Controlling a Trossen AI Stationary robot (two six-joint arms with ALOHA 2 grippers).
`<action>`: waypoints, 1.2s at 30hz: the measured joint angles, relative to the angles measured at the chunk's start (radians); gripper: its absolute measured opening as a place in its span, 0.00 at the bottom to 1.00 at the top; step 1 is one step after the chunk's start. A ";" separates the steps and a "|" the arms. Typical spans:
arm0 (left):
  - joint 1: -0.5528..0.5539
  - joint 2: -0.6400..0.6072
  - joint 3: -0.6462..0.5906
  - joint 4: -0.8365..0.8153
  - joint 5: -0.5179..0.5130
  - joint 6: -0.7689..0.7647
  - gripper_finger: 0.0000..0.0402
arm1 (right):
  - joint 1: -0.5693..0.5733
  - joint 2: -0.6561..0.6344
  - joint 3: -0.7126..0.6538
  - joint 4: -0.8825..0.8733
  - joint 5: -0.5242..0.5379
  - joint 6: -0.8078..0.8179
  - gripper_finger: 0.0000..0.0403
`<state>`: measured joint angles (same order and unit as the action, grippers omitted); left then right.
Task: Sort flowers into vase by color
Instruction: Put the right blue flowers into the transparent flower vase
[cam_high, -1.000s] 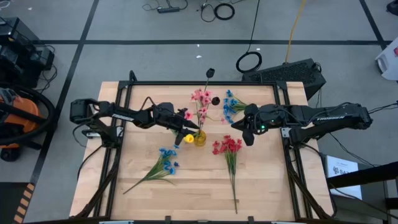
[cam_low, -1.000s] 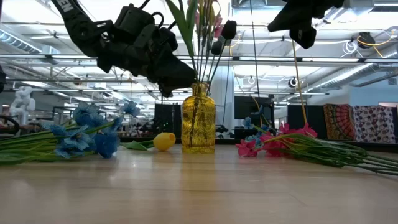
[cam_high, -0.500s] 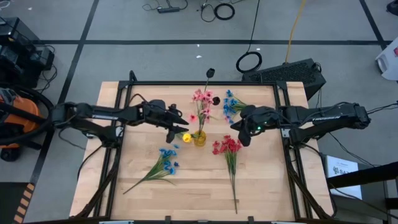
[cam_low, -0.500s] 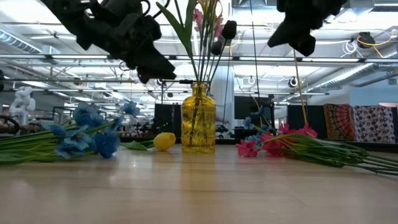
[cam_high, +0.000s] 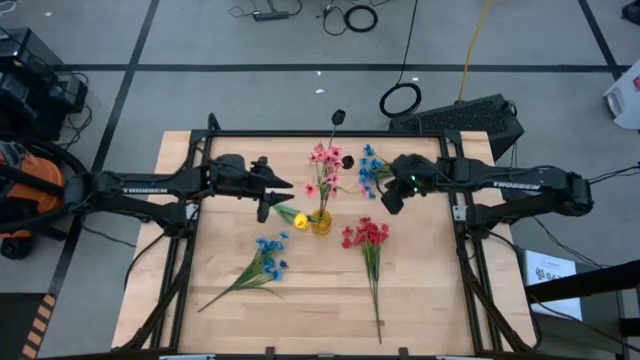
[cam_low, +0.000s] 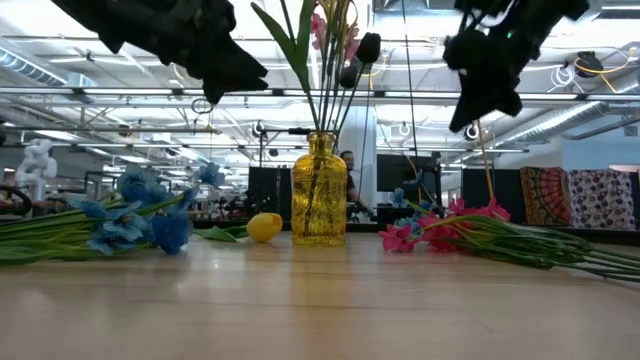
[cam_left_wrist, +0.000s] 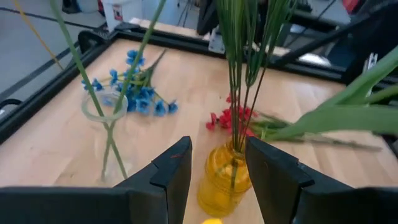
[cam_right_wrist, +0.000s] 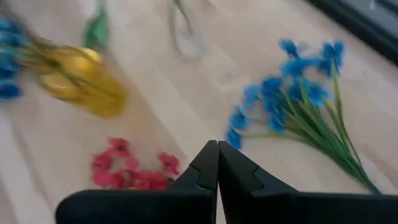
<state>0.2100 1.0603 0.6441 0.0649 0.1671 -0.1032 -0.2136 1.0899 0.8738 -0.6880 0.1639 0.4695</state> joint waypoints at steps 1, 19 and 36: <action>0.000 -0.005 0.000 0.004 0.000 -0.019 0.39 | -0.032 0.010 0.000 -0.011 -0.022 -0.006 0.00; 0.000 -0.016 0.000 -0.164 -0.218 -0.290 0.39 | -0.422 0.284 0.000 -0.128 -0.140 -0.476 0.00; -0.001 -0.016 0.000 -0.154 -0.228 -0.390 0.39 | -0.517 0.465 0.000 -0.079 -0.051 -0.950 0.09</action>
<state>0.2089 1.0447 0.6441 -0.0895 -0.0612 -0.4931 -0.7310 1.5545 0.8738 -0.7669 0.1126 -0.4808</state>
